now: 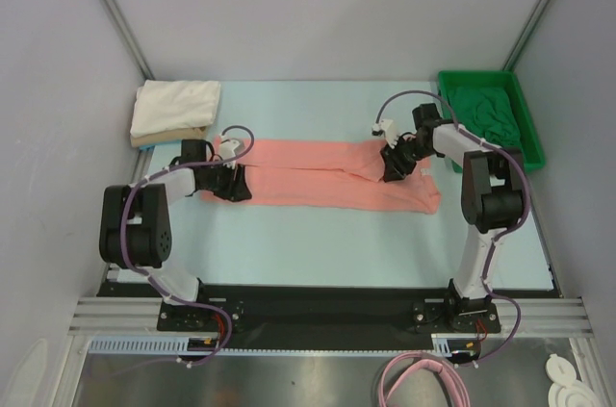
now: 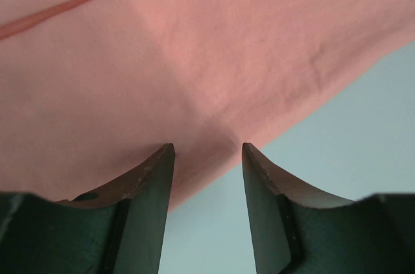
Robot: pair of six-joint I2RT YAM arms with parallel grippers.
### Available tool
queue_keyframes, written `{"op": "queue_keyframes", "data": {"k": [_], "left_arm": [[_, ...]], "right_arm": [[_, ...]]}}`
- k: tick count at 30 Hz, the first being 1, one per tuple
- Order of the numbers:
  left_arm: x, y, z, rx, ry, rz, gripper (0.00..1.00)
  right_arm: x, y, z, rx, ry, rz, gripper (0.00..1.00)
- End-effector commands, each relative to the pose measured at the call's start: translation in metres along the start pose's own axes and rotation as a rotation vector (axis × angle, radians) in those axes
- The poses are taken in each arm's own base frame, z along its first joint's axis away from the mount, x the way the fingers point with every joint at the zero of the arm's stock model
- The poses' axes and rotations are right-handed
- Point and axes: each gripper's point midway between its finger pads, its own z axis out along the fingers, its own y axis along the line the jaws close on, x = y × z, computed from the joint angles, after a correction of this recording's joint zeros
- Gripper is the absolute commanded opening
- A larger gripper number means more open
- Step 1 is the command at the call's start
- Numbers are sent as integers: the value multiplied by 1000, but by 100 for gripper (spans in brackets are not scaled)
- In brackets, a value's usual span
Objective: Fold and stack the t-shirts
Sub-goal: Fold the tshirt
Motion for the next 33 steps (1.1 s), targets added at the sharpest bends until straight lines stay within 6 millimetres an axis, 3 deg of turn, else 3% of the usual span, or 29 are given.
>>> {"op": "queue_keyframes", "data": {"k": [1, 6, 14, 17, 19, 22, 24, 25, 26, 30, 33], "left_arm": [[1, 1, 9, 17, -9, 10, 51], [7, 7, 13, -6, -5, 21, 51], [13, 12, 18, -23, 1, 15, 51], [13, 12, 18, -25, -1, 17, 51], [14, 12, 18, -24, 0, 16, 51], [13, 12, 18, -23, -2, 19, 51], [13, 12, 18, -23, 1, 19, 52], [14, 11, 18, -22, 0, 19, 52], [13, 12, 17, -23, -2, 19, 52], [14, 11, 18, -20, 1, 20, 52], [14, 11, 18, -22, 1, 23, 52]], "right_arm": [[-13, -26, 4, 71, -5, 40, 37], [-9, -44, 11, 126, 27, 89, 37], [-35, -81, -2, 257, -15, 45, 38], [-58, -100, -10, 311, -70, 31, 40], [-84, -115, -26, 374, -145, 10, 40], [-106, -122, -47, 429, -233, 27, 42], [-123, -114, -69, 454, -288, 11, 42], [-118, -108, -68, 455, -292, 8, 43], [-130, -97, -86, 472, -325, -24, 43], [-116, -61, -89, 434, -278, -65, 45], [-90, -37, -80, 383, -207, -44, 44]]}}
